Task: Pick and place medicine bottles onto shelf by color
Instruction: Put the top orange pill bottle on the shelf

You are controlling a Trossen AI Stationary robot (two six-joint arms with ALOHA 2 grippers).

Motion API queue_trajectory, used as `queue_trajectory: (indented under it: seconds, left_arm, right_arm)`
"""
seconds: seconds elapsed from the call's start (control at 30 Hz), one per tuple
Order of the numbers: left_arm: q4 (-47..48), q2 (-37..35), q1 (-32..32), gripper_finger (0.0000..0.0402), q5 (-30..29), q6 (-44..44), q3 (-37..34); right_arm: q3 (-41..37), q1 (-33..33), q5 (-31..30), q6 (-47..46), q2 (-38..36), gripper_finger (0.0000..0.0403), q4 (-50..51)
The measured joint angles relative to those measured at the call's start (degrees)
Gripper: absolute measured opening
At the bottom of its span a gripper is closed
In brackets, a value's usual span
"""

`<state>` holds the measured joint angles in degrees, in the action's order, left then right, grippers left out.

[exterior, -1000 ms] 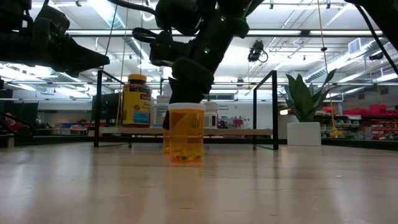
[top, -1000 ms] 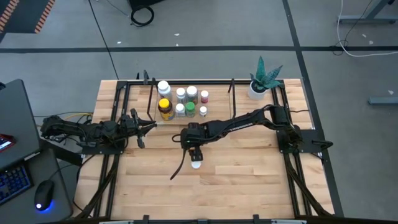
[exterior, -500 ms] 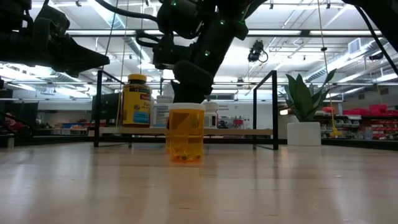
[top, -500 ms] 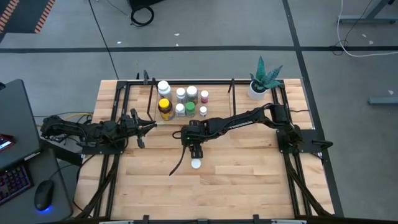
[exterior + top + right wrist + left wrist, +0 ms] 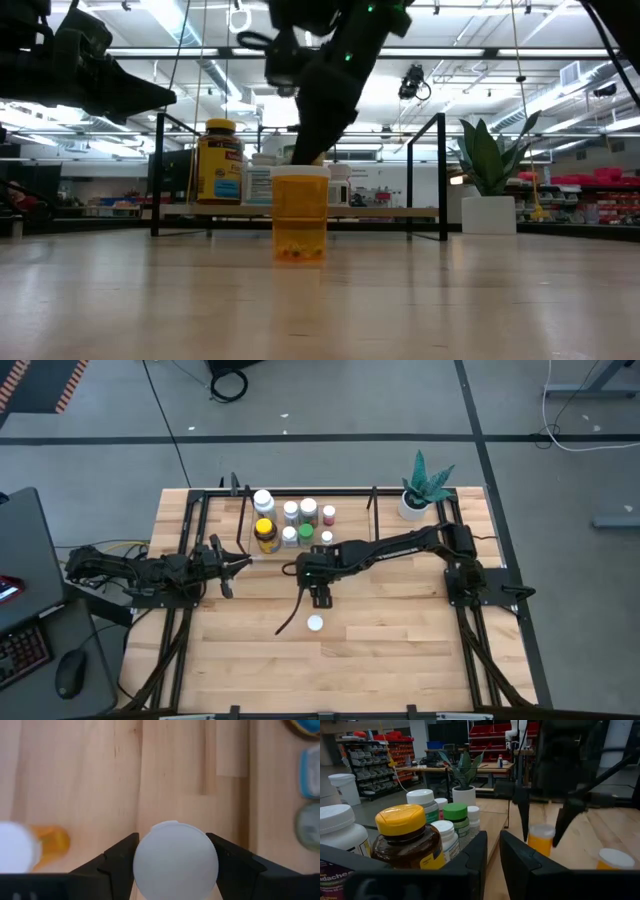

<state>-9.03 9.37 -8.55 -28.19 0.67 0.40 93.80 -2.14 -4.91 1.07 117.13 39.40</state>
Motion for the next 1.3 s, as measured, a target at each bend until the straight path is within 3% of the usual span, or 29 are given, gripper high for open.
queue_trajectory:
  seconds: [0.3,0.6,1.07,1.3]
  left_arm:
    - [-0.1,0.0,0.0,0.0063,0.0,0.0,0.0]
    - [-0.1,0.0,0.0,0.0056,0.0,0.0,0.0]
    - [-0.1,0.0,0.0,0.0059,0.0,0.0,0.0]
    - [-0.1,0.0,0.0,0.0059,0.0,0.0,0.0]
  right_arm:
    - [0.0,1.1,-0.3,-0.8,-7.6,0.0233,8.1]
    - [0.0,6.9,-3.1,1.1,-13.4,0.0234,11.5]
    - [0.0,21.0,-4.4,6.8,-14.2,0.0234,14.3]
    - [-2.5,27.2,-0.6,6.7,-14.2,0.0234,9.5]
